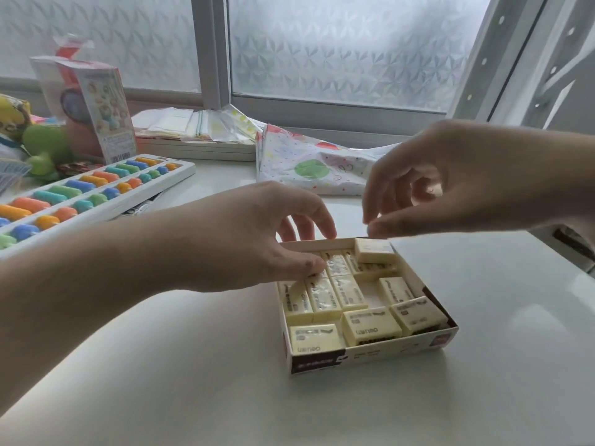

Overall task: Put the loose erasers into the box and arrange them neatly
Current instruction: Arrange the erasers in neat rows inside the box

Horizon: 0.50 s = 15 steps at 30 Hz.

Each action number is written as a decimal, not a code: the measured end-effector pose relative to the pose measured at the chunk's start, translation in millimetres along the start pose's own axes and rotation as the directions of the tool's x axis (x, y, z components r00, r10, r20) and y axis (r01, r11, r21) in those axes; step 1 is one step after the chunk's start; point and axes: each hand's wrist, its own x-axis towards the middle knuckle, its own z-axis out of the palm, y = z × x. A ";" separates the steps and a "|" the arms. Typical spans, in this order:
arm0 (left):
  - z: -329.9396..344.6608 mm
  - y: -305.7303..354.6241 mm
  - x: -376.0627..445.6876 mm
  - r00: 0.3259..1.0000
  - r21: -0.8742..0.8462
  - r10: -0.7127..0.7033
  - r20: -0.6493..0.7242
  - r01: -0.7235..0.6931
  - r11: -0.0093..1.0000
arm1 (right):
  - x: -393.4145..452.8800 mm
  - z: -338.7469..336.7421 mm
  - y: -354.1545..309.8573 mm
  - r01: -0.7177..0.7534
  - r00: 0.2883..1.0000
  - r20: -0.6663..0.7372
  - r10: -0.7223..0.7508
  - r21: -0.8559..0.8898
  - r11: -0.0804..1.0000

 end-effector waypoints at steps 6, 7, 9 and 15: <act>-0.3 -1.1 -0.4 0.988 0.073 0.128 -0.089 -0.121 0.990 | 3.2 0.3 12.3 -0.105 0.991 0.077 0.110 -0.064 0.992; -0.4 -0.1 -0.6 0.979 0.088 0.169 -0.110 -0.160 0.983 | 4.6 2.6 12.2 -0.106 0.990 0.090 0.112 -0.064 0.992; 0.6 1.5 -0.5 0.963 0.110 0.234 -0.136 -0.220 0.969 | 7.2 6.3 11.9 -0.085 0.992 0.094 0.089 -0.049 0.995; 12.2 7.3 2.3 0.932 0.125 0.334 -0.138 -0.318 0.940 | 10.1 14.6 9.5 -0.009 0.995 0.097 0.013 -0.035 0.999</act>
